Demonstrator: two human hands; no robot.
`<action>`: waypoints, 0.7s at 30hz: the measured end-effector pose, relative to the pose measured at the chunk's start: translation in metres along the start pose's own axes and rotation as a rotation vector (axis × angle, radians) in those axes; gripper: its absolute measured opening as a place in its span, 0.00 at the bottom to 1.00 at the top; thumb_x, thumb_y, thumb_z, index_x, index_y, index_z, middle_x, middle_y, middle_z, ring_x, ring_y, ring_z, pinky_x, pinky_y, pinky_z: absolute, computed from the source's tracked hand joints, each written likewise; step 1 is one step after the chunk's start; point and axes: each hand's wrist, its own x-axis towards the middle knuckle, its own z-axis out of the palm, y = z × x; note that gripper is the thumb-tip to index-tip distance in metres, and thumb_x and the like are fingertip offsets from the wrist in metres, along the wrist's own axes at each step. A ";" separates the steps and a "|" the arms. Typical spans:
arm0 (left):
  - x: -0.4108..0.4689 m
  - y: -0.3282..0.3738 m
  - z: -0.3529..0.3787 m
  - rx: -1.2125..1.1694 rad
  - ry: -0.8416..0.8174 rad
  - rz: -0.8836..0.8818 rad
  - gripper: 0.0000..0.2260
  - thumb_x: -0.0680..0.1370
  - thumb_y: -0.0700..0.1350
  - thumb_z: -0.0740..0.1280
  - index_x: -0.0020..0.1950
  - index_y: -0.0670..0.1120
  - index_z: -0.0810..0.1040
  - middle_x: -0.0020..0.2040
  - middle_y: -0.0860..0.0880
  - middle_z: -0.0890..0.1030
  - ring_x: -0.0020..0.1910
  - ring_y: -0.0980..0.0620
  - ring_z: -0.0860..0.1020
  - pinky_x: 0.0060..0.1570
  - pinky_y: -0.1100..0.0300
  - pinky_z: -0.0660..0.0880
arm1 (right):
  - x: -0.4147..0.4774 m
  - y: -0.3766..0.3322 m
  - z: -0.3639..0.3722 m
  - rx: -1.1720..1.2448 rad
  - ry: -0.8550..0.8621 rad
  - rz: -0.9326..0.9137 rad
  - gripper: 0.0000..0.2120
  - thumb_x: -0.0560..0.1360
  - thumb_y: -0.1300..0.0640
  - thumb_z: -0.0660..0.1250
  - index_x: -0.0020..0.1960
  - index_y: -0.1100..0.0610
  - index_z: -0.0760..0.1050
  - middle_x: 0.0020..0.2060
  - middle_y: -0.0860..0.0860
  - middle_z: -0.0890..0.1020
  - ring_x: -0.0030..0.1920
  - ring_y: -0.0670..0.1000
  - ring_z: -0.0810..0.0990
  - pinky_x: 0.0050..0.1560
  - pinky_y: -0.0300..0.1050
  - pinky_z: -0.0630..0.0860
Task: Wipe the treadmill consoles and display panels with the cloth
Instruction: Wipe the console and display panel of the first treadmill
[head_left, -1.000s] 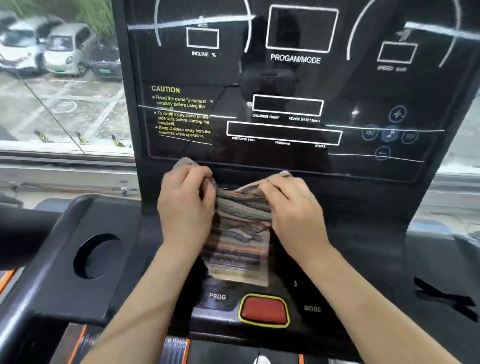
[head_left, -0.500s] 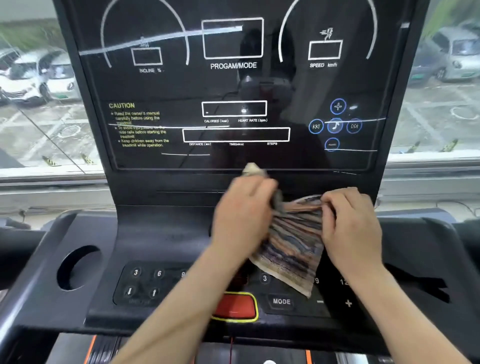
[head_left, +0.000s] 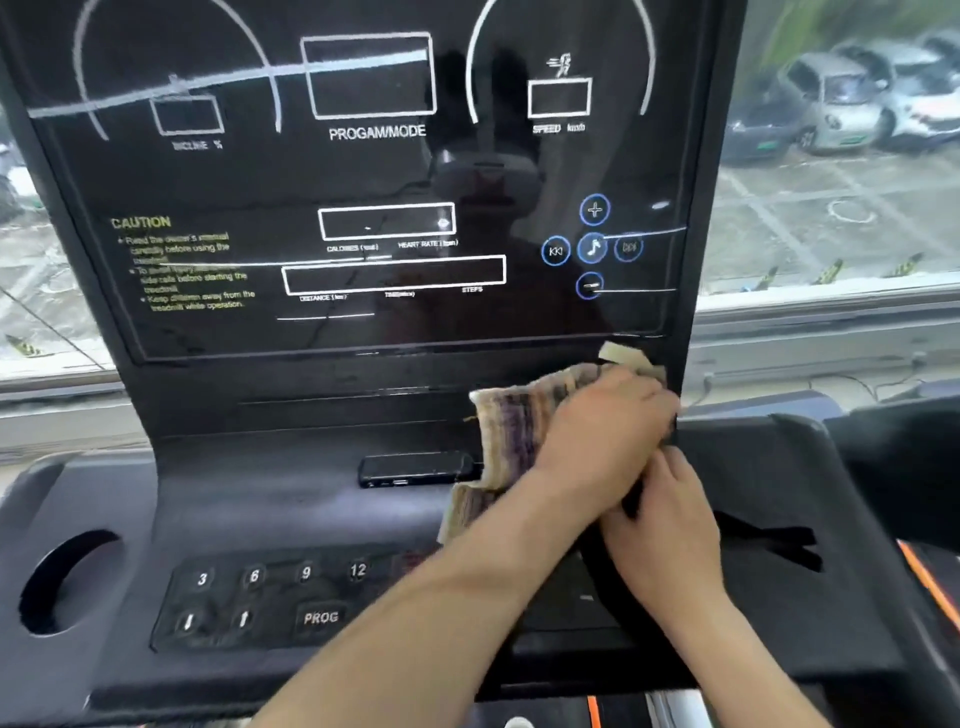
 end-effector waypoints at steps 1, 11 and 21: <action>0.003 0.006 0.009 0.006 -0.084 0.029 0.02 0.71 0.40 0.67 0.42 0.44 0.79 0.42 0.47 0.79 0.47 0.45 0.75 0.42 0.48 0.75 | -0.001 0.006 -0.007 -0.027 0.000 0.047 0.06 0.71 0.57 0.67 0.46 0.57 0.73 0.42 0.50 0.73 0.46 0.57 0.74 0.40 0.48 0.67; -0.114 -0.001 0.000 -0.062 -0.052 -0.206 0.15 0.72 0.46 0.59 0.54 0.47 0.81 0.52 0.51 0.81 0.52 0.49 0.79 0.50 0.58 0.77 | -0.018 -0.012 -0.014 -0.161 -0.392 -0.141 0.04 0.71 0.53 0.66 0.39 0.49 0.72 0.38 0.45 0.71 0.41 0.46 0.73 0.37 0.38 0.67; -0.133 0.002 -0.030 -0.283 -0.116 -0.351 0.21 0.75 0.49 0.58 0.66 0.48 0.77 0.66 0.54 0.76 0.67 0.63 0.68 0.69 0.70 0.58 | -0.011 -0.015 -0.005 0.073 -0.318 -0.117 0.10 0.74 0.56 0.68 0.55 0.46 0.79 0.39 0.44 0.79 0.37 0.46 0.75 0.45 0.47 0.76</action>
